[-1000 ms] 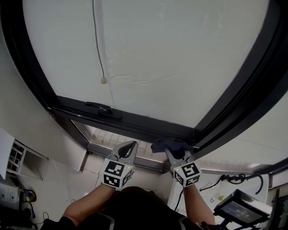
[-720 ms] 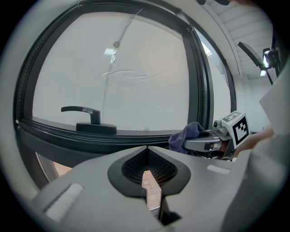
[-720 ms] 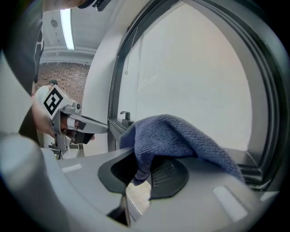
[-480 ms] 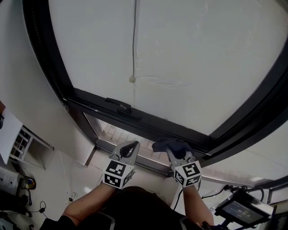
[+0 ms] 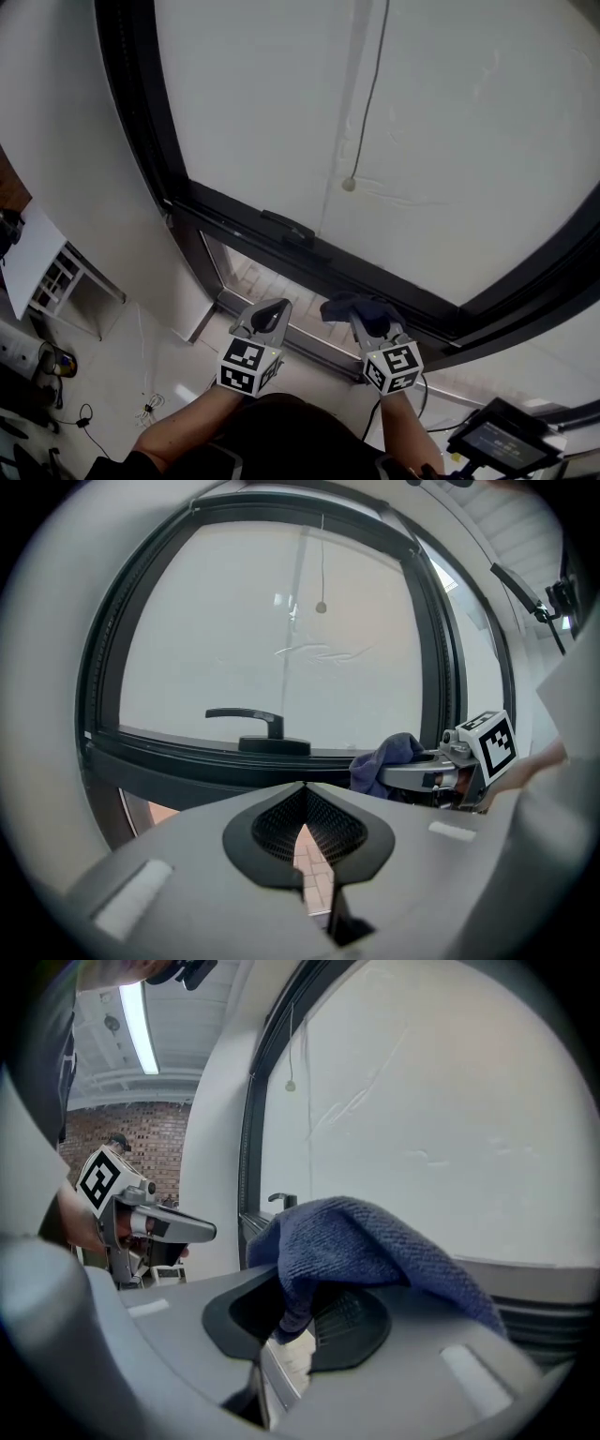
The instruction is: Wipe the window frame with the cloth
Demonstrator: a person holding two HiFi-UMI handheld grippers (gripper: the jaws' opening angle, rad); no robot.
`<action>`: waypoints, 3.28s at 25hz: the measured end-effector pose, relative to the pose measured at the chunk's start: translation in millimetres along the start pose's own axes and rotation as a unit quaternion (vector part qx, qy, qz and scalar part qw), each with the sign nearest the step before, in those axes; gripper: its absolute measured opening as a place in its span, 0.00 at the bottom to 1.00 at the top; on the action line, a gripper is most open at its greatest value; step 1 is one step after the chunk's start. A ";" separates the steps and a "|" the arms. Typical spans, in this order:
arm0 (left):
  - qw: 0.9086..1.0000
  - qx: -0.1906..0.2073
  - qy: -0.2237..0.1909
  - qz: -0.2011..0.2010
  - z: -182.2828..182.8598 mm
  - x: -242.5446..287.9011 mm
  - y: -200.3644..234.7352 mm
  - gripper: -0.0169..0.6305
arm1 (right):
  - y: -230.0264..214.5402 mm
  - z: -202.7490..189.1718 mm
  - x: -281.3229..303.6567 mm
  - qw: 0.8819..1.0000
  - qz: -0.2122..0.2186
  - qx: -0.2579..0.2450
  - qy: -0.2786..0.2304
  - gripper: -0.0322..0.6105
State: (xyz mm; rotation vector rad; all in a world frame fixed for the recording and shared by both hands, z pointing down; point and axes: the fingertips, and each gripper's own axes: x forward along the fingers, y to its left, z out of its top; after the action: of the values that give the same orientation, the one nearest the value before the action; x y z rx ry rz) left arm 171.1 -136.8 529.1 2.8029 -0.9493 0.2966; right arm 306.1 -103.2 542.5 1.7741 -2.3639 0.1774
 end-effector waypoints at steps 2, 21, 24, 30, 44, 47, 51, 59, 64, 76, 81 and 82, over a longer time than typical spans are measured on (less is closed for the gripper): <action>1.000 -0.004 -0.002 0.011 -0.2 -5.0 11.8 0.02 | 6.0 2.6 9.9 1.000 0.004 0.000 0.000 0.15; 0.998 -0.023 -0.015 0.064 -7.0 -33.0 95.1 0.02 | 61.4 17.2 91.2 0.999 0.048 -0.010 0.005 0.15; 0.997 -0.028 -0.013 0.064 -8.6 -34.4 104.1 0.02 | 66.4 17.9 100.7 0.999 0.046 -0.012 0.005 0.15; 0.997 -0.031 -0.017 0.069 -7.2 -38.3 124.9 0.02 | 78.0 20.7 119.3 0.999 0.045 -0.009 0.005 0.15; 0.993 -0.043 -0.034 0.103 1.8 -72.4 195.4 0.02 | 104.3 32.6 160.3 0.999 0.036 0.004 0.012 0.15; 0.993 -0.045 -0.033 0.103 -1.9 -77.2 207.3 0.02 | 108.5 34.6 170.6 0.999 0.031 0.003 0.012 0.15; 0.993 -0.047 -0.036 0.103 -4.2 -85.5 220.8 0.02 | 115.1 36.7 182.9 1.000 0.027 0.003 0.014 0.15; 0.989 -0.052 -0.050 0.130 2.7 -110.9 256.3 0.02 | 132.1 42.7 208.1 0.999 0.032 0.009 0.016 0.15; 0.985 -0.058 -0.053 0.153 -2.1 -117.2 275.6 0.02 | 144.7 42.6 231.1 0.999 0.045 0.007 0.019 0.15; 0.979 -0.064 -0.042 0.191 -3.7 -122.7 321.5 0.02 | 192.7 55.9 296.5 0.997 0.071 -0.017 0.020 0.15; 0.975 -0.066 -0.045 0.209 0.1 -125.7 340.7 0.02 | 214.4 61.2 321.1 0.996 0.087 -0.027 0.021 0.15; 0.974 -0.064 -0.046 0.213 1.6 -126.4 344.6 0.02 | 217.4 62.4 325.3 0.996 0.088 -0.028 0.019 0.15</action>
State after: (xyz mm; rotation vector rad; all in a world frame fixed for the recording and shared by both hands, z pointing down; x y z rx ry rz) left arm -138.6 -333.8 529.7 2.4937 -1.5315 0.1505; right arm 4.6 -360.0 554.2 1.5239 -2.4706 0.1658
